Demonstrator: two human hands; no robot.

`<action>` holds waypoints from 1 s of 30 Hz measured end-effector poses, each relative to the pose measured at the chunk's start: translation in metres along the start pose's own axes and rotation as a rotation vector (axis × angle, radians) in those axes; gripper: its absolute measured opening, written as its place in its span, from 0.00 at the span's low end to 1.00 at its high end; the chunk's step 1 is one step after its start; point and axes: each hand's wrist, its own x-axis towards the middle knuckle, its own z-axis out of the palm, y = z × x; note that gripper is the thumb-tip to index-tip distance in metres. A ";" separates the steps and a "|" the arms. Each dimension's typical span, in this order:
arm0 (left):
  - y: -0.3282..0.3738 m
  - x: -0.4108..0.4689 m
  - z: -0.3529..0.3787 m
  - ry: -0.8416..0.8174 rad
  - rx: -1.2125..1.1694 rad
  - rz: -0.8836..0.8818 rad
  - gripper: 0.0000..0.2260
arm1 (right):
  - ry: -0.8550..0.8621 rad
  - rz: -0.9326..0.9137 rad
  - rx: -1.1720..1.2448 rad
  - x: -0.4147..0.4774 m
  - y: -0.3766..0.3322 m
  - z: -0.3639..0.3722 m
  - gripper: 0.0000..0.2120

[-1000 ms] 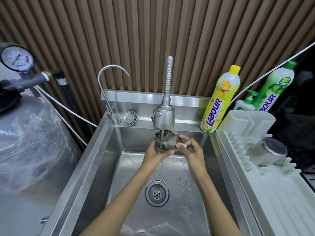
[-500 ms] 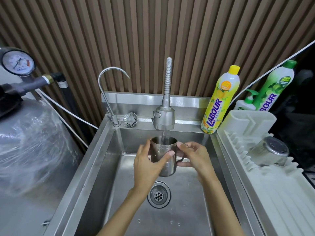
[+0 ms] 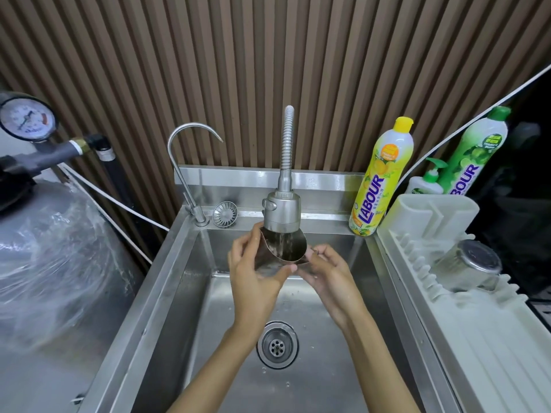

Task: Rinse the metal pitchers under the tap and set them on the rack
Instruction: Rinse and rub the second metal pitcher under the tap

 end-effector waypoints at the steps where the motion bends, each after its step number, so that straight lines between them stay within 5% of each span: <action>1: 0.001 -0.001 -0.003 0.020 0.077 -0.004 0.42 | 0.022 0.022 -0.057 -0.002 0.000 0.000 0.09; 4: -0.001 -0.004 -0.007 -0.036 0.165 -0.139 0.41 | 0.149 0.056 -0.328 -0.005 -0.008 0.002 0.09; 8: -0.010 -0.007 0.000 -0.202 -0.002 -0.266 0.16 | 0.360 -0.067 -0.822 -0.010 -0.024 0.005 0.11; 11: -0.017 -0.002 0.008 -0.321 -0.236 -0.351 0.22 | 0.430 -0.250 -1.119 -0.014 -0.031 0.013 0.11; 14: -0.011 0.012 0.015 -0.316 -0.398 -0.346 0.24 | 0.385 -0.338 -0.891 -0.012 -0.032 0.015 0.04; 17: 0.000 0.023 0.014 -0.190 -0.438 -0.270 0.32 | 0.247 -0.290 -0.513 -0.003 -0.023 0.014 0.10; 22: 0.006 0.018 0.000 -0.059 -0.140 -0.002 0.38 | 0.041 -0.085 0.029 0.006 -0.001 0.012 0.09; 26: 0.000 0.002 -0.005 0.106 0.122 -0.010 0.42 | 0.070 0.009 -0.168 -0.005 0.001 0.007 0.09; 30: -0.006 -0.014 0.001 0.029 0.098 -0.166 0.39 | 0.231 0.004 -0.491 -0.015 -0.017 0.006 0.09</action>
